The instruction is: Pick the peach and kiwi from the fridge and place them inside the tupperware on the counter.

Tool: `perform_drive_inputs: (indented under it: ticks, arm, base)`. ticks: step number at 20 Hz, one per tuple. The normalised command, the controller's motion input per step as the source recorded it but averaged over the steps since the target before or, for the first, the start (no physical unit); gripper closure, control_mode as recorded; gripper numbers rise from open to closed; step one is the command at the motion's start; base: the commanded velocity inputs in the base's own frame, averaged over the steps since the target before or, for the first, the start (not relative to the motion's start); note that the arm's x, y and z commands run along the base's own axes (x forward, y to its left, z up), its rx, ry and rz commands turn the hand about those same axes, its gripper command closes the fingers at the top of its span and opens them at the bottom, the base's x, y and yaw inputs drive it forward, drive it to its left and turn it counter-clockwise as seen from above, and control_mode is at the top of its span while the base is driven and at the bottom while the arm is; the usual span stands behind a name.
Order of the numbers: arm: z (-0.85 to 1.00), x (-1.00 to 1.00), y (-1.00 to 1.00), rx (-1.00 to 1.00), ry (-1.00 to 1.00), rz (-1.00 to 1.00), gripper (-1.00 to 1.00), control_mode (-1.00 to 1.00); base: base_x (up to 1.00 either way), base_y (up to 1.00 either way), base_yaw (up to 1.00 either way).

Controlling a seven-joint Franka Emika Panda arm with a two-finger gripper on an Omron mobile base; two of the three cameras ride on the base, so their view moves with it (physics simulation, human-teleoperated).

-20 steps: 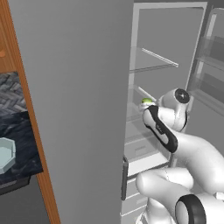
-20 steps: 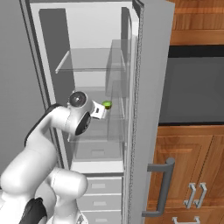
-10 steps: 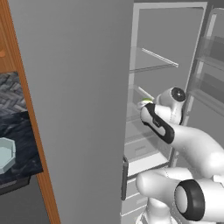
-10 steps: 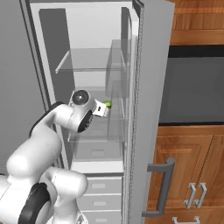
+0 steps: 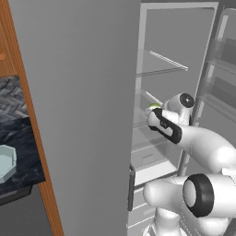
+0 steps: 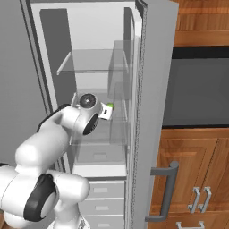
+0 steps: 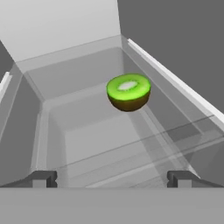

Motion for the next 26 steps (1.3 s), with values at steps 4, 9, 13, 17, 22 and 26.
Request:
perform_drive_inputs:
  ticks: [4, 9, 13, 17, 22, 26]
  arm:
    - [-0.08, 0.21, -0.02, 0.0, 0.0, -0.01, -1.0, -1.0]
    - [-0.01, 0.09, 0.0, 0.0, 0.0, -0.05, -1.0, -1.0]
    - [-0.04, 0.01, -0.03, 0.0, 0.0, -0.07, -1.0, -1.0]
    - [-0.03, 0.0, -0.07, 0.0, 0.0, -0.07, -1.0, -1.0]
    - [-0.01, 0.0, -0.08, 0.0, 0.0, -0.06, -1.0, -1.0]
    - [0.0, 0.09, -0.12, 0.0, 0.0, -0.03, -1.0, -1.0]
  base:
    - [0.0, 0.0, 0.0]
    - [0.0, 0.0, 0.0]
    - [0.0, 0.0, 0.0]
    - [0.0, 0.0, 0.0]
    - [0.0, 0.0, 0.0]
    - [0.0, 0.0, 0.0]
